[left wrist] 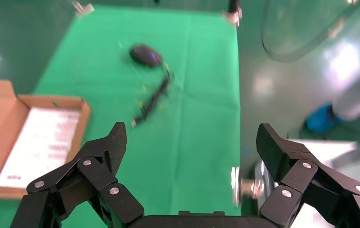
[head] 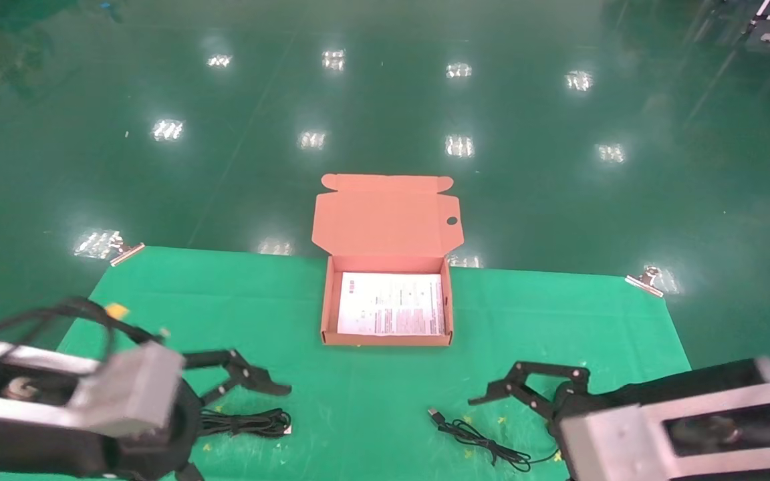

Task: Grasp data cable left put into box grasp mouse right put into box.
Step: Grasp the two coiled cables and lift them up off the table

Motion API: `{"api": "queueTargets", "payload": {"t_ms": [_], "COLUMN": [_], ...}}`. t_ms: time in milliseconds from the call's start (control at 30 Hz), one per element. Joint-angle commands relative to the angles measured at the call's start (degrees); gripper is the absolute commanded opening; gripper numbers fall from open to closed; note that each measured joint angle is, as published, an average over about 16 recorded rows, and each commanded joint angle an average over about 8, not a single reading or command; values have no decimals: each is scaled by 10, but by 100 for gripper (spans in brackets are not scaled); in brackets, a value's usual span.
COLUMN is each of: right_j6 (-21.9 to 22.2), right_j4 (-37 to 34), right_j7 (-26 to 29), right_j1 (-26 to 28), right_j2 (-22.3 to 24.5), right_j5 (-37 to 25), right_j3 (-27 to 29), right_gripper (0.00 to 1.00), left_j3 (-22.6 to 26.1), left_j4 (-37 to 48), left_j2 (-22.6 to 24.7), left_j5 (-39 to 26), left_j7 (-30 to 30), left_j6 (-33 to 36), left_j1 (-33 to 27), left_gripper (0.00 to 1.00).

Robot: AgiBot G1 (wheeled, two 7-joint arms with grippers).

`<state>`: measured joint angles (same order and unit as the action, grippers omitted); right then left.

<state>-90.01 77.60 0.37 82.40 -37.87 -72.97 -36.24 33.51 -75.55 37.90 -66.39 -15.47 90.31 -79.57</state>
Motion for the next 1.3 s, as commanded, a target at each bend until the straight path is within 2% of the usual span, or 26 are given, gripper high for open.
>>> {"api": "queueTargets", "payload": {"t_ms": [33,267,533,733,967,1133,1300], "right_j6": [-1,12,39,75,142,178,195], "right_j4": [2,3,3,2,-1,-5,-15], "right_j7": [-19,-40,-27,-3,52,99,142], "right_j1": [29,83,87,68,25,-3,-18], "right_j2": [-7,-37,-63,-78,-88,-95,-105], "right_j5": [-36,-134,-220,-280,-338,-366,-380], "right_j3": [-35,-134,-192,-213,-223,-226,-226], "right_gripper": [100,100,100,100,100,100,100], "left_j3": [26,126,200,217,218,219,225], "left_j4": [0,1,8,39,106,167,228], "left_j2": [8,43,80,99,117,138,165], "left_j5": [-23,-115,-234,-282,-307,-322,-339], "left_j7": [-3,5,9,-7,-22,-20,-3], "left_j6": [3,-2,-31,-77,-136,-165,-184], "left_j1": [-22,-82,-92,-65,-42,-39,-44], "left_gripper": [100,100,100,100,100,100,100]}}
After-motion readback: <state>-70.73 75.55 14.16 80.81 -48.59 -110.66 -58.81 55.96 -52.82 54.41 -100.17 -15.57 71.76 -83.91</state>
